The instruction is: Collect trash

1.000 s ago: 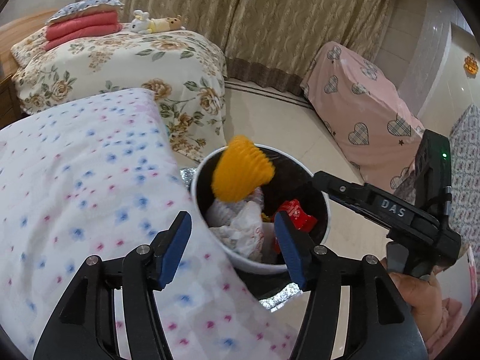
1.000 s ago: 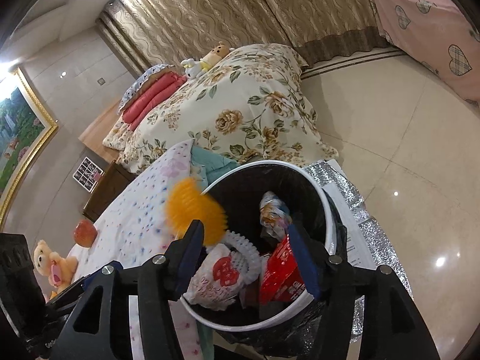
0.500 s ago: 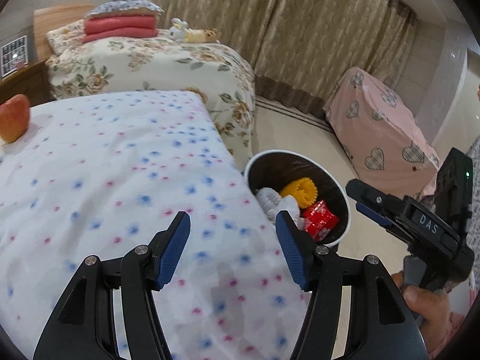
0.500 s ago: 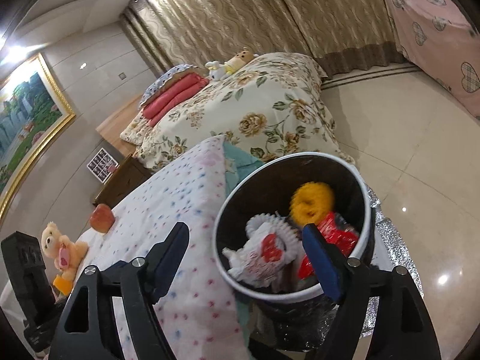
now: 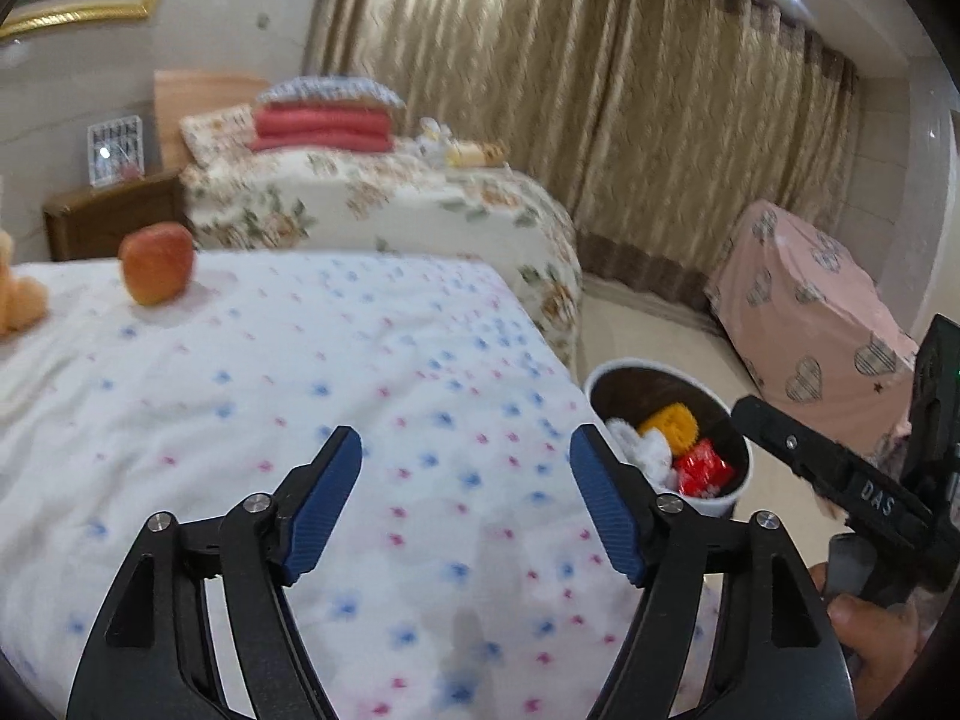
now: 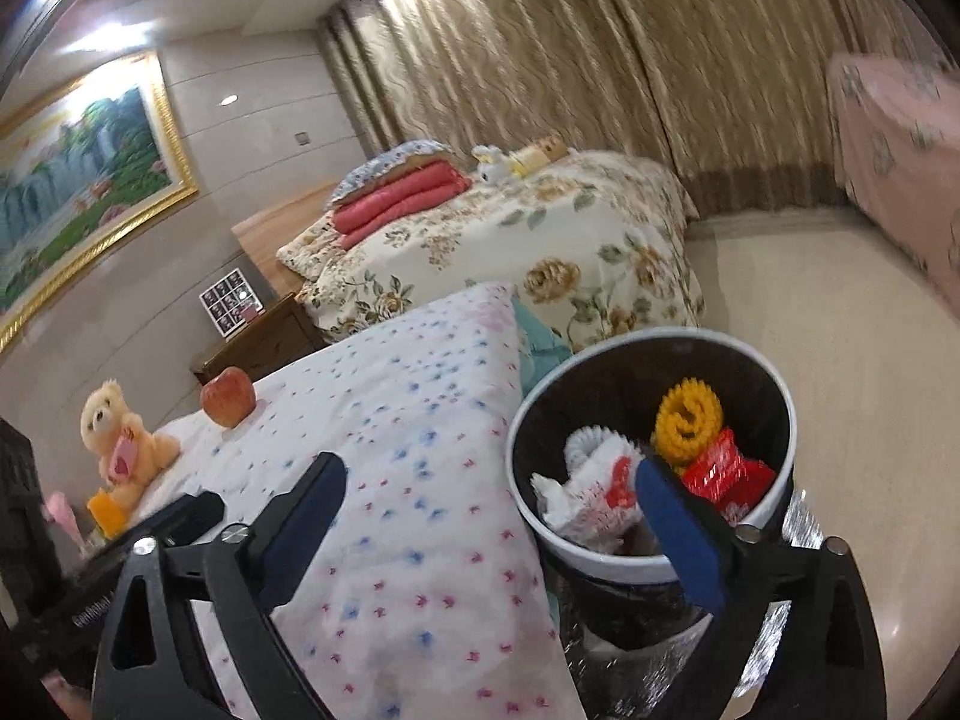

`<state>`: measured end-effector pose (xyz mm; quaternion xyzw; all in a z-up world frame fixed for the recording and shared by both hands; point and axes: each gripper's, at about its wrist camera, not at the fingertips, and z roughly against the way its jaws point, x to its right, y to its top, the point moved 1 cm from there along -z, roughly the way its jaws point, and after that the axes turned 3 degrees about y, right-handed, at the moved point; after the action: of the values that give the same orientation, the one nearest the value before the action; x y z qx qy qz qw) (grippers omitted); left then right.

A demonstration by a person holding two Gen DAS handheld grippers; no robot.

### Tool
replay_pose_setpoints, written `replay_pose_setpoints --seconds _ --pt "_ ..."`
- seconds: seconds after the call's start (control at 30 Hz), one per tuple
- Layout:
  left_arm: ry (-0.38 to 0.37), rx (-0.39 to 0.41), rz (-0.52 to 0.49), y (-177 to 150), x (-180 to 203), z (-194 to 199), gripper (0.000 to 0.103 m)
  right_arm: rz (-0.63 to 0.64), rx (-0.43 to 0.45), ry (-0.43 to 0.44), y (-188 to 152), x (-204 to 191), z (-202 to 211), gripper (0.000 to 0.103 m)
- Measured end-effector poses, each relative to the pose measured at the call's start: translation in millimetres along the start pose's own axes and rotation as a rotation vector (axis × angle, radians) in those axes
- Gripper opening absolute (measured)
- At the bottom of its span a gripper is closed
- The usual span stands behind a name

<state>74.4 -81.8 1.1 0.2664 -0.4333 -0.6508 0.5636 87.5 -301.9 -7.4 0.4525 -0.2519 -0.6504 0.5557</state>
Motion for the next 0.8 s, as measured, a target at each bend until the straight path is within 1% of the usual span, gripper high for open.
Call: replay_pose_setpoints --seconds 0.07,0.13,0.17,0.2,0.27,0.47,0.63,0.8 --pt "0.031 0.055 -0.010 1.0 -2.2 10.3 0.085 0.055 0.042 0.000 2.7 -11.6 7.3 0.103" --pt "0.065 0.101 -0.013 0.5 -4.9 18.4 0.102 0.114 0.092 -0.017 3.9 -22.6 14.5 0.103" --pt "0.085 0.127 -0.013 -0.6 -6.4 22.8 0.103 0.136 0.108 -0.026 3.0 -26.5 16.3 0.103" --pt "0.103 0.151 -0.014 -2.6 -8.1 26.4 0.103 0.149 0.117 -0.034 1.3 -28.6 16.8 0.103" --pt "0.122 0.164 -0.021 -5.4 -10.0 27.0 0.103 0.157 0.122 -0.036 -2.3 -29.0 15.1 0.103" --pt "0.151 0.154 -0.019 -15.8 -20.2 24.3 0.103 0.152 0.123 -0.036 -15.7 -26.0 9.2 0.103" --pt "0.171 0.155 -0.030 -22.1 -20.6 26.3 0.103 0.160 0.108 -0.039 -23.7 -26.8 5.3 0.103" --pt "0.181 0.159 -0.038 -24.0 -18.9 27.9 0.103 0.179 0.112 -0.040 -26.1 -31.1 6.9 0.103"
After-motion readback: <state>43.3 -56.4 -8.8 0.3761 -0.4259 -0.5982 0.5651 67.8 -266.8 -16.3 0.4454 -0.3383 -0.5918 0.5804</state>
